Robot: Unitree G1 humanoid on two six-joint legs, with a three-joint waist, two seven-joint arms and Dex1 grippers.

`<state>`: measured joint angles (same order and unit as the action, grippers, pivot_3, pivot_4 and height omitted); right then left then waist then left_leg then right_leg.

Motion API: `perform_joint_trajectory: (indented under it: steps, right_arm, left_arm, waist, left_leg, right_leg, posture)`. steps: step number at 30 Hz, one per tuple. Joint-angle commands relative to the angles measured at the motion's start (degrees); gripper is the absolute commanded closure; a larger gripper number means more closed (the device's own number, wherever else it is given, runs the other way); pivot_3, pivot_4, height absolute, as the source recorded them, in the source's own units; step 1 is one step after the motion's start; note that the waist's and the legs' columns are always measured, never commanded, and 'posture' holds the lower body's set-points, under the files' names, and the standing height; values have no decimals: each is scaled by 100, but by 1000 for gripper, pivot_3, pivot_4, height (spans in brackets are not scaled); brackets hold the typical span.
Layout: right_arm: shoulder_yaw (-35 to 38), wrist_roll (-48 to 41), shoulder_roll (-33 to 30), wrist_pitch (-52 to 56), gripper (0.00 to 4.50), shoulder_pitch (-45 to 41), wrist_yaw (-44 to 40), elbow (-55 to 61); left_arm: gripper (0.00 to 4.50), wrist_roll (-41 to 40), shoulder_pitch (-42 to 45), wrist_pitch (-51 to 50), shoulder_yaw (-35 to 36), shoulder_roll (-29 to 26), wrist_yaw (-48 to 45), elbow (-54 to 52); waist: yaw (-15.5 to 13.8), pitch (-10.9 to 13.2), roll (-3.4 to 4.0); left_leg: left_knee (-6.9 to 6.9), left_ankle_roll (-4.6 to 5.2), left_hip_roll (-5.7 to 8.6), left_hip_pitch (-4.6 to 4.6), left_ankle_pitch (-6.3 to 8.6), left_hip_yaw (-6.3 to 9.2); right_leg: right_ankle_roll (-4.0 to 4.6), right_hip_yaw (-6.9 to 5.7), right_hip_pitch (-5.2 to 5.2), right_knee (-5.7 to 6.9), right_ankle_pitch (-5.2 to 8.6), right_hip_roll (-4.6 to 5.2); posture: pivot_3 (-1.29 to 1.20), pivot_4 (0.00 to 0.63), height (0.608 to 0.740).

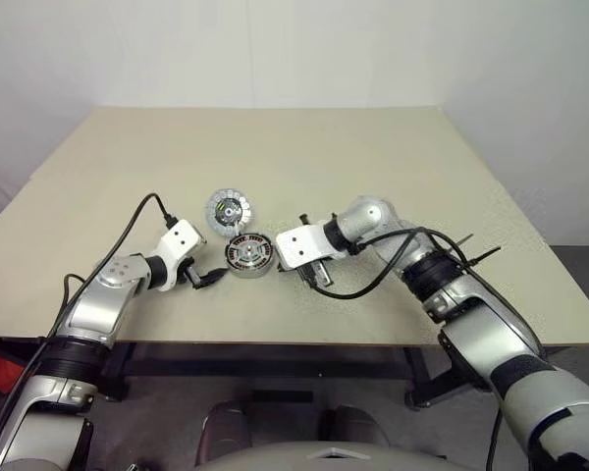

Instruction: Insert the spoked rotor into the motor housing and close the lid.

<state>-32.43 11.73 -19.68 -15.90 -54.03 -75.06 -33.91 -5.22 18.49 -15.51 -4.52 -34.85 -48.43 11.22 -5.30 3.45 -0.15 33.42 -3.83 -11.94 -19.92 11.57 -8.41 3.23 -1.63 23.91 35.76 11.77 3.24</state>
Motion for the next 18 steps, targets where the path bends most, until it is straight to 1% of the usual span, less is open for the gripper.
perform_joint_trajectory:
  steps: [1,3,4,6,7,13,18]
  right_arm:
    - [26,131,45,-465,3925,-508,-18,-400]
    - [37,249,124,-640,3217,-713,127,-662]
    - [45,286,170,-699,2935,-798,165,-759]
    - [49,325,244,-784,2136,-893,158,-895]
    - [39,355,285,-827,1909,-916,168,-964]
    - [-108,568,581,-1027,1909,-763,238,-1166]
    - [-262,821,632,-1309,1909,-731,351,-1442]
  left_arm:
    - [0,-46,30,34,102,-81,-25,-197]
    - [0,-63,5,10,120,-115,-53,-228]
    - [0,-69,-3,1,127,-130,-65,-240]
    - [0,-74,-9,1,141,-151,-78,-237]
    - [0,-72,-4,2,145,-158,-78,-227]
    - [0,-66,28,7,136,-153,-55,-199]
    - [0,-57,38,13,130,-135,-32,-183]
  waist:
    - [0,0,0]
    - [5,0,-1]
    - [12,0,-1]
    - [20,0,-1]
    - [23,0,-1]
    - [63,0,-1]
    - [94,0,-1]
  left_leg:
    - [1,4,0,0,2,0]
    - [1,10,0,0,6,0]
    - [1,12,-1,0,7,-1]
    - [1,13,-1,-6,8,-1]
    - [1,14,-1,-7,8,0]
    - [3,17,-1,-8,10,-1]
    - [10,18,-2,-8,11,0]
  right_leg:
    - [0,0,0,0,0,0]
    - [0,0,0,-1,0,0]
    - [0,0,0,-1,0,0]
    - [1,0,5,-1,0,-1]
    - [1,0,7,-1,0,-1]
    - [1,0,7,-1,0,0]
    - [1,0,7,0,0,0]
  posture:
    - [0,0,740]
    - [0,0,740]
    - [0,0,740]
    - [0,0,740]
    - [0,0,740]
    - [0,0,740]
    - [0,0,740]
